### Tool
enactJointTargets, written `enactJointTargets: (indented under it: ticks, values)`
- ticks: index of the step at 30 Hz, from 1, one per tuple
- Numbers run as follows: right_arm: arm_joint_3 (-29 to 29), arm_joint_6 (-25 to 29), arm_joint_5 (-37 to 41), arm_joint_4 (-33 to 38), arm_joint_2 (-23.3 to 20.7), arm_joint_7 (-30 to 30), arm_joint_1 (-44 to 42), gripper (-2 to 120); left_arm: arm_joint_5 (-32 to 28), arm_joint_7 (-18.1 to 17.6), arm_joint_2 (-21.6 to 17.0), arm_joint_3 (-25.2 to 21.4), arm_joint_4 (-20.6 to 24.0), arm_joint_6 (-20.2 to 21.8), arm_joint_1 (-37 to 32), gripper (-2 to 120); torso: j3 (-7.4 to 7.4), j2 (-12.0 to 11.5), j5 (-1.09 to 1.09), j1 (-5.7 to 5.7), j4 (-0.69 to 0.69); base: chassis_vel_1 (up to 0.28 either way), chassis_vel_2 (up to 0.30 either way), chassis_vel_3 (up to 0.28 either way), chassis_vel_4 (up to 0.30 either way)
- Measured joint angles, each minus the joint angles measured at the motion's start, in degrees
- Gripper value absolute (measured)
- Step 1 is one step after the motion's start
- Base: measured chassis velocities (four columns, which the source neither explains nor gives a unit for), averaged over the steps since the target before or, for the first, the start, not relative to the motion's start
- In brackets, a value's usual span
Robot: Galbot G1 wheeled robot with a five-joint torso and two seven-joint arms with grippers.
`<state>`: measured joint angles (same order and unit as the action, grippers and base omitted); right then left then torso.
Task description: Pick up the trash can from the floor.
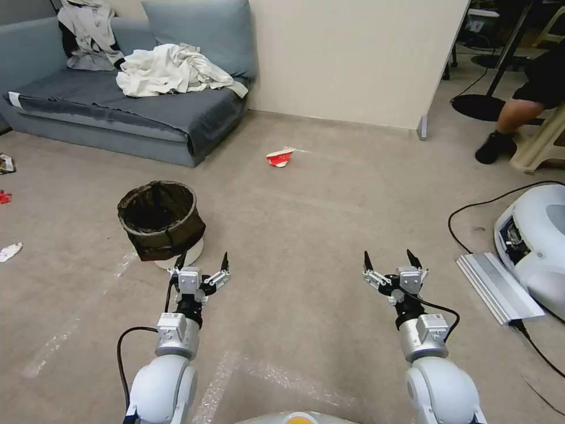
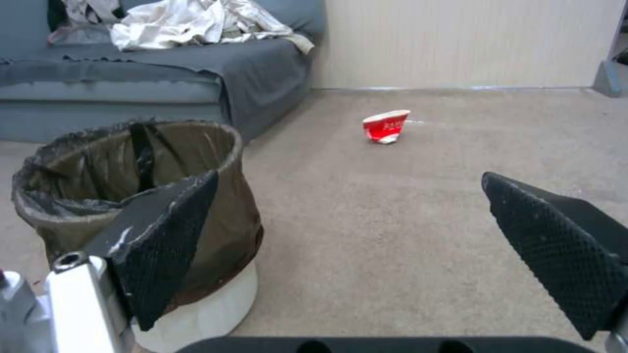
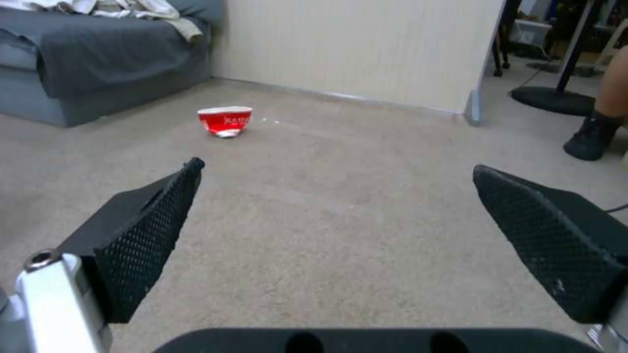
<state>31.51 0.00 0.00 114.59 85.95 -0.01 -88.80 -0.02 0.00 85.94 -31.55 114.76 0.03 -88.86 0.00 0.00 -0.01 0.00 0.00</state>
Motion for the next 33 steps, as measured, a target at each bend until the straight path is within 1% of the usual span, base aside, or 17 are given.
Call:
enactJointTargets:
  ticks: [3, 5, 7, 8, 11, 12, 15, 16, 18, 19, 20, 21, 24, 29, 30, 32, 33]
  values:
    - [0.0, -0.01, 0.0, 0.0, 0.0, 0.0, -0.01, 100, -0.56, 0.0, -0.02, -0.37, 1.16, 0.59, -0.4, 100, 0.0, 0.0, -0.01, 0.0, 0.0, 0.0, 0.0, 0.0, 0.0]
    - [0.13, -0.24, 0.13, 0.34, 0.0, 0.0, -0.18, 100, -2.41, -0.05, -0.19, -1.8, 4.63, 2.66, -1.62, 100, 0.0, 0.0, 0.03, 0.0, 0.01, 0.0, 0.0, 0.0, 0.0]
    - [1.06, -1.72, 1.23, 2.96, -0.04, 0.26, -1.16, 100, -4.66, -0.11, -0.38, -3.45, 8.72, 5.17, -3.16, 100, 0.0, 0.0, 0.01, 0.0, 0.01, 0.0, 0.0, 0.0, 0.0]
    - [1.06, -1.72, 1.23, 2.96, -0.04, 0.26, -1.16, 100, -4.66, -0.11, -0.38, -3.45, 8.72, 5.17, -3.16, 100, 0.0, 0.0, 0.01, 0.0, 0.01, 0.0, 0.0, 0.0, 0.0]
    - [2.98, -4.9, 3.61, 8.42, -0.18, 1.12, -3.24, 100, -7.84, -0.18, -0.64, -5.73, 14.53, 8.69, -5.28, 100, 0.0, 0.0, 0.01, 0.0, 0.0, 0.0, 0.0, 0.0, 0.0]
    - [2.98, -4.9, 3.61, 8.42, -0.18, 1.12, -3.24, 100, -7.84, -0.18, -0.64, -5.73, 14.53, 8.69, -5.28, 100, 0.0, 0.0, 0.01, 0.0, 0.0, 0.0, 0.0, 0.0, 0.0]
    - [5.37, -8.87, 6.59, 15.33, -0.35, 2.19, -5.84, 100, -11.61, -0.3, -0.95, -8.49, 21.45, 12.86, -7.82, 100, 0.0, 0.0, 0.01, 0.0, 0.0, 0.0, 0.0, 0.0, 0.0]
    - [5.37, -8.87, 6.59, 15.33, -0.35, 2.19, -5.84, 100, -11.61, -0.3, -0.95, -8.49, 21.45, 12.86, -7.82, 100, 0.0, 0.0, 0.01, 0.0, 0.0, 0.0, 0.0, 0.0, 0.0]
    - [6.83, -11.31, 8.43, 19.55, -0.46, 2.82, -7.41, 100, -13.82, -0.35, -1.12, -10.09, 25.55, 15.31, -9.31, 100, 0.0, 0.0, 0.01, 0.0, 0.0, 0.0, 0.0, 0.0, 0.0]
    - [7.49, -12.39, 9.25, 21.44, -0.51, 3.12, -8.12, 100, -14.35, -0.38, -1.16, -10.51, 26.57, 15.91, -9.66, 100, 0.0, 0.0, 0.04, 0.0, 0.01, 0.0, 0.0, 0.0, 0.0]
    - [8.28, -13.74, 10.22, 23.72, -0.56, 3.47, -8.98, 100, -14.71, -0.39, -1.19, -10.73, 27.14, 16.35, -9.92, 100, 0.0, 0.0, 0.01, 0.0, 0.01, 0.0, 0.0, 0.0, 0.0]
    - [8.28, -13.74, 10.22, 23.72, -0.56, 3.47, -8.98, 100, -14.71, -0.39, -1.19, -10.73, 27.14, 16.35, -9.92, 100, 0.0, 0.0, 0.01, 0.0, 0.01, 0.0, 0.0, 0.0, 0.0]
    - [9.75, -16.14, 12.02, 28.0, -0.66, 4.13, -10.57, 100, -14.85, -0.4, -1.21, -10.83, 27.37, 16.51, -10.0, 100, -0.01, 0.0, -0.01, 0.0, -0.01, 0.0, 0.0, 0.0, 0.0]
    - [10.15, -16.86, 12.57, 29.13, -0.7, 4.34, -11.03, 100, -14.93, -0.43, -1.32, -10.97, 27.46, 16.32, -10.2, 100, 0.0, 0.0, 0.0, 0.0, 0.0, 0.0, 0.0, 0.0, 0.0]
    - [10.15, -16.86, 12.6, 29.13, -0.71, 4.34, -11.03, 100, -14.93, -0.45, -1.54, -11.08, 27.37, 15.41, -10.45, 100, 0.0, 0.0, 0.01, 0.0, 0.0, 0.0, 0.0, 0.0, 0.0]
    - [10.15, -15.81, 13.29, 28.67, -1.02, 4.18, -11.07, 100, -14.46, -0.63, -2.44, -11.42, 25.69, 11.43, -11.39, 100, 0.0, 0.01, 0.01, 0.0, -0.01, 0.0, 0.0, 0.0, 0.0]
    - [10.15, -15.81, 13.29, 28.67, -1.02, 4.18, -11.07, 100, -14.46, -0.63, -2.44, -11.42, 25.69, 11.43, -11.39, 100, 0.0, 0.01, 0.01, 0.0, -0.01, 0.0, 0.0, 0.0, 0.0]
